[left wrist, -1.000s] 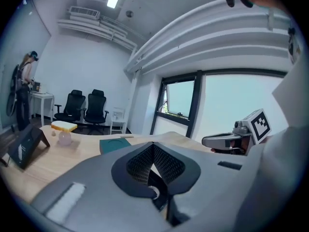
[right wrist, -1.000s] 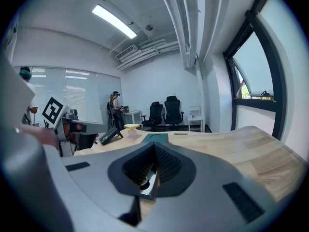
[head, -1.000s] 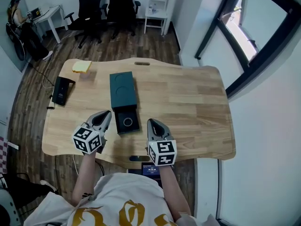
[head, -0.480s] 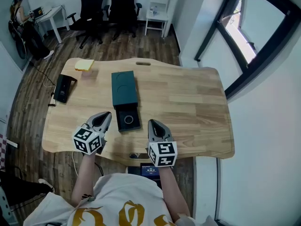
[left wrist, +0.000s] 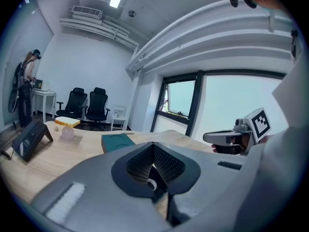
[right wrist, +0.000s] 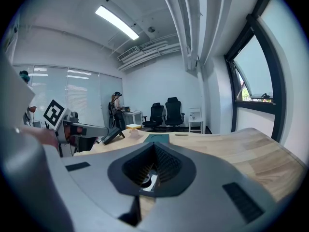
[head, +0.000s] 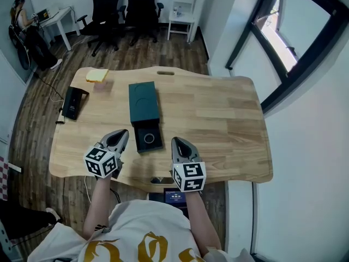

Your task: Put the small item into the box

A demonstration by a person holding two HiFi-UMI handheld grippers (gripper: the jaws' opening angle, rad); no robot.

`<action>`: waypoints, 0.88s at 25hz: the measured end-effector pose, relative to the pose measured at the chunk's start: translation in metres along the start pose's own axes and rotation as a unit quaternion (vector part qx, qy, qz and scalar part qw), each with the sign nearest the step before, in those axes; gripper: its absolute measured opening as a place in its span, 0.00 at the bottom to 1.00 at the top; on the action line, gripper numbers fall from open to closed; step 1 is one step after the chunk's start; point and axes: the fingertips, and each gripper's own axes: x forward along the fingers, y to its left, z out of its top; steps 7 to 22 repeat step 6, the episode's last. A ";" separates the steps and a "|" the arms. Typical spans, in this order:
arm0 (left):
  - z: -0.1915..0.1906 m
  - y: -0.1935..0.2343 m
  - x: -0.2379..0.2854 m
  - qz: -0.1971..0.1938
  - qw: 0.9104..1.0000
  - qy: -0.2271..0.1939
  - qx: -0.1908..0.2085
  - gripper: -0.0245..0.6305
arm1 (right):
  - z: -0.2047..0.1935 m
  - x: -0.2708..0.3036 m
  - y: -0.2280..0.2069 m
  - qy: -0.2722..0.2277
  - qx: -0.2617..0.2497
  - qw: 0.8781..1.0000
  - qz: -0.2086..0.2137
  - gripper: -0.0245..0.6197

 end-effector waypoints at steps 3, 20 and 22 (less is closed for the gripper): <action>-0.004 0.000 0.003 -0.001 1.000 0.009 0.003 0.04 | 0.000 0.001 -0.001 0.002 -0.001 1.000 0.000 0.05; -0.005 -0.001 0.005 -0.003 1.000 0.012 0.003 0.04 | -0.001 0.001 0.000 0.004 0.002 1.000 -0.001 0.05; -0.005 -0.001 0.005 -0.003 1.000 0.012 0.003 0.04 | -0.001 0.001 0.000 0.004 0.002 1.000 -0.001 0.05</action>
